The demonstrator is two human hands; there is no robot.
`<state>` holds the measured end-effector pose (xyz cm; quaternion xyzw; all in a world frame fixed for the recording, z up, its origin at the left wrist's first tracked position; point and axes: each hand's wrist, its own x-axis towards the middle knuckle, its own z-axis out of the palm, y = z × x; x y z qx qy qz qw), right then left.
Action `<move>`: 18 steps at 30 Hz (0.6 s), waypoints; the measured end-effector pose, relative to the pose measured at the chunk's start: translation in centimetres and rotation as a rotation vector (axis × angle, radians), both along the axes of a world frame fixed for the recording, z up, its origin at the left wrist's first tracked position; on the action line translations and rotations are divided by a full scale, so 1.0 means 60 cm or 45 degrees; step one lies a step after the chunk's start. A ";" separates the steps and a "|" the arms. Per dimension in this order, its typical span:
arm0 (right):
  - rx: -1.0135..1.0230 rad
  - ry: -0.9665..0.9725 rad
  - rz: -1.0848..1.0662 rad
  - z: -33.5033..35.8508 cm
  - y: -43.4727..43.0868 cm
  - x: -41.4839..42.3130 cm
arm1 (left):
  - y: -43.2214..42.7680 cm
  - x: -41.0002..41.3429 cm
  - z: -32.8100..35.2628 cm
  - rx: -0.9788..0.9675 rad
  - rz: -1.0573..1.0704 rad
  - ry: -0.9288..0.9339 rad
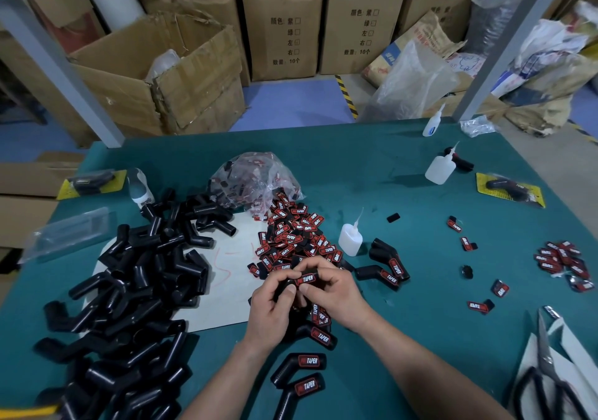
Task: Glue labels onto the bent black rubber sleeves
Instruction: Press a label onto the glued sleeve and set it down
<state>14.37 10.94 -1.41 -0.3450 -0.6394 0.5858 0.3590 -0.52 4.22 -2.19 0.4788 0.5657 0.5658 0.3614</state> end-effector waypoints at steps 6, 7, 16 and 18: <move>-0.094 0.070 -0.111 -0.005 -0.010 -0.010 | 0.000 0.004 0.002 -0.032 0.018 0.049; -0.110 0.090 -0.119 -0.003 -0.011 -0.011 | 0.001 0.004 0.002 -0.032 0.019 0.055; -0.165 0.124 -0.146 0.005 -0.015 -0.015 | 0.001 0.004 0.001 -0.015 0.024 0.084; -0.159 0.130 -0.156 0.006 -0.017 -0.015 | 0.001 0.005 0.007 -0.002 0.023 0.079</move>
